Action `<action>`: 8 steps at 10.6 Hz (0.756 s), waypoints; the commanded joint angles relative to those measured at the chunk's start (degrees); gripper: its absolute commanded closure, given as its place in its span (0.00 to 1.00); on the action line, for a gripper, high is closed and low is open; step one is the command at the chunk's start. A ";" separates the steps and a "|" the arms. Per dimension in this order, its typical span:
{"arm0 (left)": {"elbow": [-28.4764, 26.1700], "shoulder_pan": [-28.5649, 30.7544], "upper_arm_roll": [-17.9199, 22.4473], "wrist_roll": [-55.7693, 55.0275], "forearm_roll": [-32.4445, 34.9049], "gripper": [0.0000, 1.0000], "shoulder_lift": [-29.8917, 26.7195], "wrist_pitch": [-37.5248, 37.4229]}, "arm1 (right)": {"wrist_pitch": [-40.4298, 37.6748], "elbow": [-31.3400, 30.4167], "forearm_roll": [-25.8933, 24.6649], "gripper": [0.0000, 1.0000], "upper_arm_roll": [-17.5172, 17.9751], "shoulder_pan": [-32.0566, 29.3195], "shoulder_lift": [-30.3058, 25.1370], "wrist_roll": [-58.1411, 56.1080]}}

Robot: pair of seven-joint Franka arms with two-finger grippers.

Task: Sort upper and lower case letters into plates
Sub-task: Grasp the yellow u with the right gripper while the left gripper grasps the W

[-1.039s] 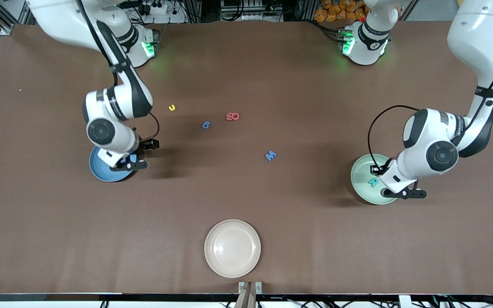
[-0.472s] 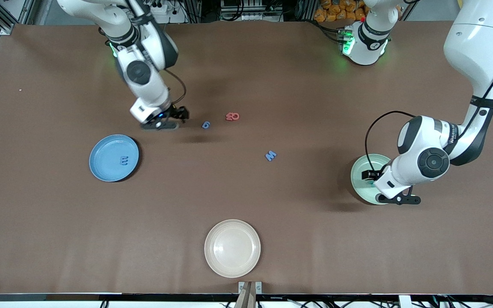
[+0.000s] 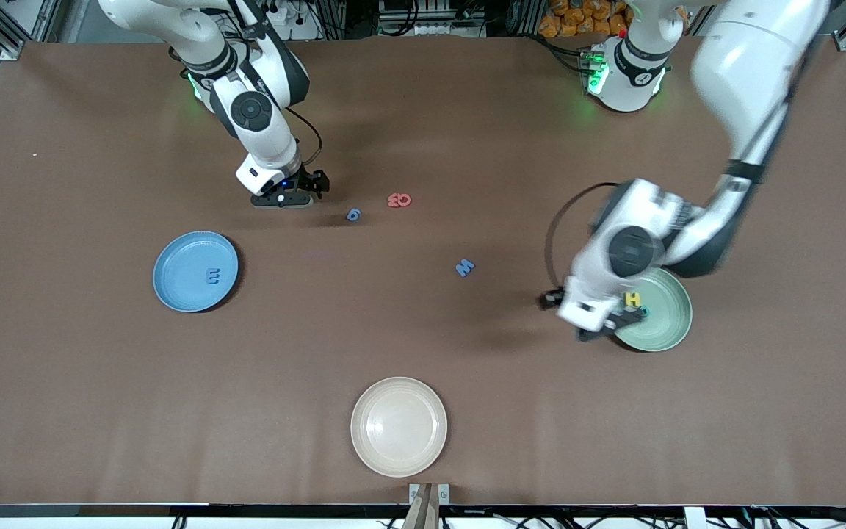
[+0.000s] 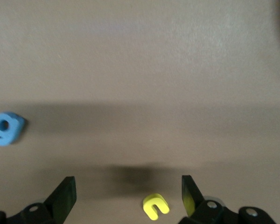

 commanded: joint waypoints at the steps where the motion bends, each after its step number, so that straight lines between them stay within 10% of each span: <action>1: 5.61 -5.62 0.83 -13.77 -0.97 0.00 4.06 -1.47 | -2.23 -2.02 -0.89 0.00 -0.24 -0.59 -1.44 -4.99; 8: 5.89 -20.63 8.45 -35.18 -2.37 0.00 10.39 8.20 | -3.04 -2.29 -0.90 0.02 -0.16 -2.17 1.02 -8.35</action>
